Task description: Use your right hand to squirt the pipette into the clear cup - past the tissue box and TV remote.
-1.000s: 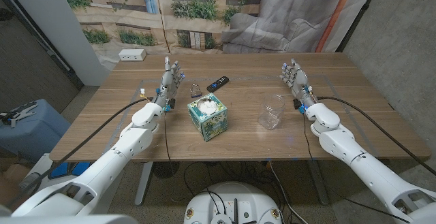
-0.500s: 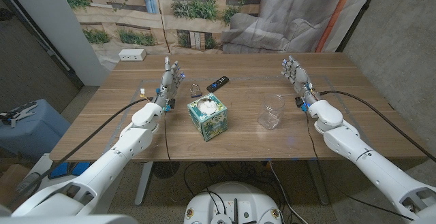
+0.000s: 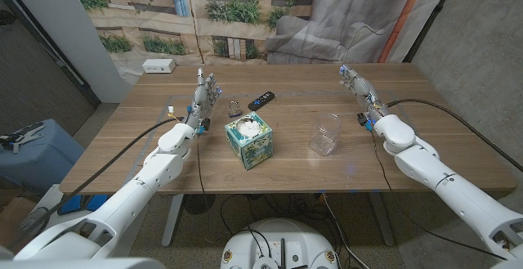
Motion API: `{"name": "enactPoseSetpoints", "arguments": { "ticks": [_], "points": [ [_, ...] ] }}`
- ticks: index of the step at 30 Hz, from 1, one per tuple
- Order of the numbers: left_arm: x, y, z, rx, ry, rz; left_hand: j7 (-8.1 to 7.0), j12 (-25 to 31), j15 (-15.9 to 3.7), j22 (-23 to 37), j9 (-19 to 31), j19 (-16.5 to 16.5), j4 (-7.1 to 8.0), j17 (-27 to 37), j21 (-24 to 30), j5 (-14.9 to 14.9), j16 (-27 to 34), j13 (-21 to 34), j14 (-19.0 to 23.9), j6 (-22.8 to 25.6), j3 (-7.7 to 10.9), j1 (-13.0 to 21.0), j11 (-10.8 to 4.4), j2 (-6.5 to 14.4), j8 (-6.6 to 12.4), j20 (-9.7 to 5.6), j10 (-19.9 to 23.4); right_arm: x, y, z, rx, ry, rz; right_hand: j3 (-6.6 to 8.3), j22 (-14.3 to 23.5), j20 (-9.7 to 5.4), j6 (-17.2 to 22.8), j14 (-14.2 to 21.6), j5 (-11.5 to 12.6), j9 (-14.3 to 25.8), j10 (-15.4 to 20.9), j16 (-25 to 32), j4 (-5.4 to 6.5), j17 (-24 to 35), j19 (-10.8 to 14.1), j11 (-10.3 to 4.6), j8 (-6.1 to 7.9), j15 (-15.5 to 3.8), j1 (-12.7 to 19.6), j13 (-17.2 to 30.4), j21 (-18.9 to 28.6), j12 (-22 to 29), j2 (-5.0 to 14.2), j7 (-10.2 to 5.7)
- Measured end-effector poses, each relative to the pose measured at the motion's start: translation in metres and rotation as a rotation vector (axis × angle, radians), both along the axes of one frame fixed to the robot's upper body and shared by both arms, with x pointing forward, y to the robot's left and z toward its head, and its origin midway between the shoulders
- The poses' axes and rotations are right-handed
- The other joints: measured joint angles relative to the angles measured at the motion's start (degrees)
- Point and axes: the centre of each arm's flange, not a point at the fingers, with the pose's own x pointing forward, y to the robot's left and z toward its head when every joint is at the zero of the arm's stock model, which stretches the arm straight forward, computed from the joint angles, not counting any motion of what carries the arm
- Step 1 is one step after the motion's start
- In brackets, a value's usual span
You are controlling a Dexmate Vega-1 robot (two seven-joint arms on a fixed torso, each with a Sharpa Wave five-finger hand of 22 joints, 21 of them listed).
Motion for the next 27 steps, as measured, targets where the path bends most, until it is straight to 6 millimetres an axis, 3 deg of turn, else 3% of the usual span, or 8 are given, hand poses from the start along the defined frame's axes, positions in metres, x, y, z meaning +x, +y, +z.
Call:
{"name": "enactPoseSetpoints", "arguments": {
  "ticks": [6,16,17,25,27],
  "points": [
    [0.000,0.000,0.000,0.000,0.000,0.000,0.00,0.00,0.00,0.00,0.00,0.00,0.00,0.00,0.00,0.00,0.00,0.00,0.00,0.00,0.00,0.00,0.00,0.00,0.00,0.00,0.00,-0.002,-0.004,0.006,-0.087,-0.037,-0.061,0.44,-0.14,-0.01,0.31,0.00,0.00,0.00,0.01,0.22,-0.92,-0.59,0.02,-0.01,0.00,0.00,0.45,0.00,0.00,0.00,0.45,-0.31],
    [0.000,0.000,0.000,0.000,0.000,0.000,0.00,0.00,0.00,0.00,0.00,0.00,0.00,0.00,0.00,0.00,0.00,-0.01,0.00,0.00,0.00,0.00,0.00,0.00,0.00,0.00,0.00,-0.004,-0.009,0.011,-0.244,-0.081,-0.159,1.64,-0.14,-0.41,0.83,0.31,0.00,0.00,0.61,0.22,-3.45,-1.73,0.41,-0.62,0.00,-0.30,3.44,0.00,0.00,0.41,0.93,-0.83],
    [0.000,0.000,0.000,0.000,0.000,0.000,0.00,0.00,0.00,0.00,0.00,0.00,0.00,0.00,0.00,0.00,0.00,-0.01,0.00,0.00,0.00,0.00,0.00,0.00,0.00,0.00,0.00,-0.008,-0.015,0.021,-0.299,-0.099,-0.181,1.74,-0.14,-0.41,0.83,0.31,0.00,-0.01,0.82,0.22,-3.83,-1.84,0.41,-0.82,0.00,-0.30,4.09,0.03,0.00,0.41,0.28,-0.83],
    [0.000,0.000,0.000,0.000,0.000,0.000,0.00,0.00,0.00,-0.01,-0.01,0.00,0.00,0.00,0.00,0.00,0.00,-0.01,0.00,0.00,0.00,0.00,0.00,0.00,0.00,0.00,0.00,-0.012,-0.015,0.031,-0.448,-0.130,-0.248,2.89,-0.13,-0.41,0.06,0.31,-0.38,-0.01,1.34,0.22,-6.26,-2.88,0.41,-1.34,0.00,-0.30,6.78,0.16,0.00,0.64,0.27,-1.57],
    [0.000,0.000,0.000,0.000,0.000,0.000,0.00,0.00,0.00,-0.01,-0.01,0.00,0.00,0.00,0.00,0.00,0.00,-0.01,0.00,0.00,0.00,0.00,0.00,0.00,0.00,0.00,0.00,-0.014,-0.013,0.035,-0.506,-0.135,-0.276,3.07,-0.13,-0.41,-0.74,0.31,-0.72,-0.01,1.54,0.22,-6.87,-3.14,0.41,-1.54,0.00,-0.30,7.77,0.16,0.00,0.64,-0.53,-1.85]
  ]
}}
